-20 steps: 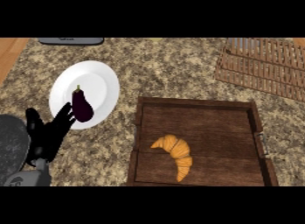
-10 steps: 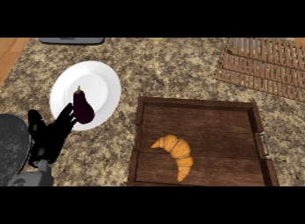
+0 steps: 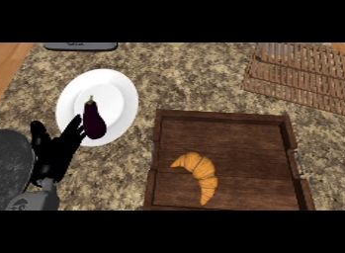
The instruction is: Pick the sweet potato from the tray and place it in the tiered shelf
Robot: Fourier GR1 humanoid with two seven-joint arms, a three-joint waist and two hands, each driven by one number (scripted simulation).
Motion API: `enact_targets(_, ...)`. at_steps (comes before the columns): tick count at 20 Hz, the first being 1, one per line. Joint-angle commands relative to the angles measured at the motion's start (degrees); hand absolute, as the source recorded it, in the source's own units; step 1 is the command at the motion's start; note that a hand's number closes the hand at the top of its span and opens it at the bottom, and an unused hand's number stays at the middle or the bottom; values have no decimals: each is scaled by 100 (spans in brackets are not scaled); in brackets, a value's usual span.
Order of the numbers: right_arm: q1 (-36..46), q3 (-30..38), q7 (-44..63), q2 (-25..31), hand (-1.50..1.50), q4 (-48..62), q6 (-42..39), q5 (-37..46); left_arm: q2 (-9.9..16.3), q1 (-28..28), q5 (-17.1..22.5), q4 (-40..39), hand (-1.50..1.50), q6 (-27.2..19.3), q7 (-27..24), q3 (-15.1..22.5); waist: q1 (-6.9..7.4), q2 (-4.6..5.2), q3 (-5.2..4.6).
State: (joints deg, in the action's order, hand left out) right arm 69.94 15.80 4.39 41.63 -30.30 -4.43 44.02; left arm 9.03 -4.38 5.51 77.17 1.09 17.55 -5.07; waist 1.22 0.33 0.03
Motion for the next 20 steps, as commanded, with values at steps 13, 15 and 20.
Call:
enact_targets(13,522,1717,445,133,-150,330,572,-1616,24,206,39,-20,0,145,-131,-47,-17,-7,-1)
enact_targets(15,385,1977,274,224,-150,390,677,-1855,-40,93,-59,-103,0,14,-136,-19,-45,4,1)
enact_targets(20,490,2200,448,430,-150,377,1417,-1965,-183,212,-213,-9,0,-124,-282,99,-5,8,-1)
